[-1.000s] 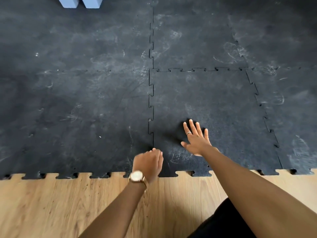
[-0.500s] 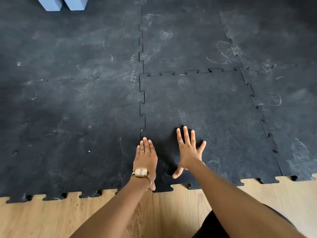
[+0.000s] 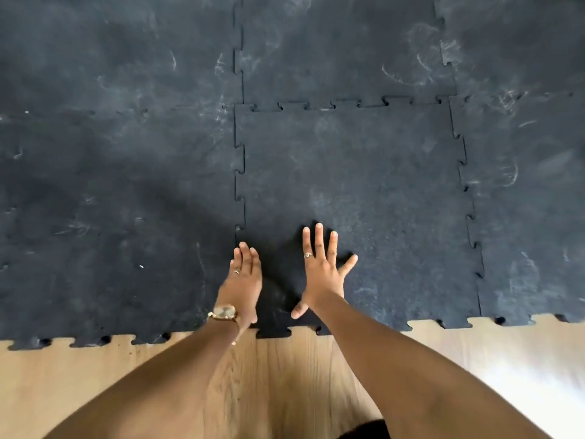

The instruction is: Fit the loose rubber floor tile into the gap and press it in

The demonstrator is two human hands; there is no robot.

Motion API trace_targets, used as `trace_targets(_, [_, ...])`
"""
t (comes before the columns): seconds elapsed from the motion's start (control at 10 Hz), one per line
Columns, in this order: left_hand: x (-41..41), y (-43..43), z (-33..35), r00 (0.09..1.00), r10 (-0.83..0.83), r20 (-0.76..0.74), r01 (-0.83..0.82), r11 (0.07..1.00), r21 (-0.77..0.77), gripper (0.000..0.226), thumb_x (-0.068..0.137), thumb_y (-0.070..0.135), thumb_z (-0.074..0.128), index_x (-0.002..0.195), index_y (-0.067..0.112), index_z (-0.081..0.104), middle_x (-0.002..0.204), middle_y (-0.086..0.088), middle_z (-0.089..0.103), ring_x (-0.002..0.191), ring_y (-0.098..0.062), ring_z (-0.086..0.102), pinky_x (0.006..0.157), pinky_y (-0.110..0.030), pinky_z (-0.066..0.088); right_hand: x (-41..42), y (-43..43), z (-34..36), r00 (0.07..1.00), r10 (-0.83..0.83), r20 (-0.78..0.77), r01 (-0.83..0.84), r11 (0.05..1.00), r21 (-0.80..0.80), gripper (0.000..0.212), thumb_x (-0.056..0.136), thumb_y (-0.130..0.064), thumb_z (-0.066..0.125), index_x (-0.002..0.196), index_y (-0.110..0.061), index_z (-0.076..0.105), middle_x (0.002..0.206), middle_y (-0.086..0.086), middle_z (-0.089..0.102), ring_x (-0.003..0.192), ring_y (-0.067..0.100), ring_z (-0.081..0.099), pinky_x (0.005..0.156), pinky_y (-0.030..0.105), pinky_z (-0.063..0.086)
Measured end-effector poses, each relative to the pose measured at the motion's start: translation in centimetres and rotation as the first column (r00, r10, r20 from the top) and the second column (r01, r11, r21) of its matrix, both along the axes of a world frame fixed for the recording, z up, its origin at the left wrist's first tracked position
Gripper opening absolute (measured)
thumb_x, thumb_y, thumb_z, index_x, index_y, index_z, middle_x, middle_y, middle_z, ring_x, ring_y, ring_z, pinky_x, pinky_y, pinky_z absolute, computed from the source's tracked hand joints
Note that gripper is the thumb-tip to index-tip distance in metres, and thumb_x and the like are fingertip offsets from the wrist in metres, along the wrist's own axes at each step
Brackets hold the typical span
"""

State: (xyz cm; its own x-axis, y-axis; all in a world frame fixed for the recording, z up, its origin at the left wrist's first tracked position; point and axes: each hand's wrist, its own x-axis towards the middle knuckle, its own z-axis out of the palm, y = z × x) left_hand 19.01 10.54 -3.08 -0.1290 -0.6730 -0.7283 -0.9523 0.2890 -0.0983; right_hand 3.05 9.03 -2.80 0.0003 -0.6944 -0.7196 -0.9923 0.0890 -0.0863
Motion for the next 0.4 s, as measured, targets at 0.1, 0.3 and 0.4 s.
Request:
trace_targets(0.1, [-0.2,0.0,0.3,0.999,-0.027,0.029,0.028,0.999,-0.031,0.13,0.069,0.034,0.082,0.147,-0.01,-0.012,0.155,-0.034,-0.011,0.147,-0.045,-0.001,0.121,-0.04,0.012,0.3,0.6,0.7,1.0,0.022,-0.019,-0.022,1.0,0.009,0.168,0.039,-0.053,0.092,0.143,-0.019,-0.035,0.154,0.004,-0.035,0.143,0.036,-0.025,0.106,0.075,0.006])
trace_targets(0.3, [-0.4,0.5,3.4,0.992,0.129,-0.013,-0.128,0.989,0.076,0.131,0.068,0.021,0.087,0.151,0.002,-0.014,0.158,-0.018,-0.022,0.149,-0.034,-0.001,0.112,-0.042,0.032,-3.6,-1.9,5.2,0.986,0.165,0.009,-0.163,0.979,-0.125,0.085,0.081,-0.004,0.071,0.15,-0.008,0.022,0.159,0.011,0.014,0.146,0.035,0.012,0.114,0.049,0.025])
trace_targets(0.4, [-0.8,-1.5,7.2,0.984,0.176,0.02,-0.177,0.974,0.14,0.095,0.082,0.009,0.071,0.153,0.005,0.008,0.161,-0.014,0.005,0.144,-0.032,0.026,0.107,-0.044,0.036,-7.4,-1.3,10.3,0.965,0.242,-0.103,-0.259,0.94,-0.223,0.087,0.088,-0.01,0.064,0.152,-0.004,0.007,0.162,0.011,0.003,0.148,0.034,-0.002,0.12,0.046,0.01])
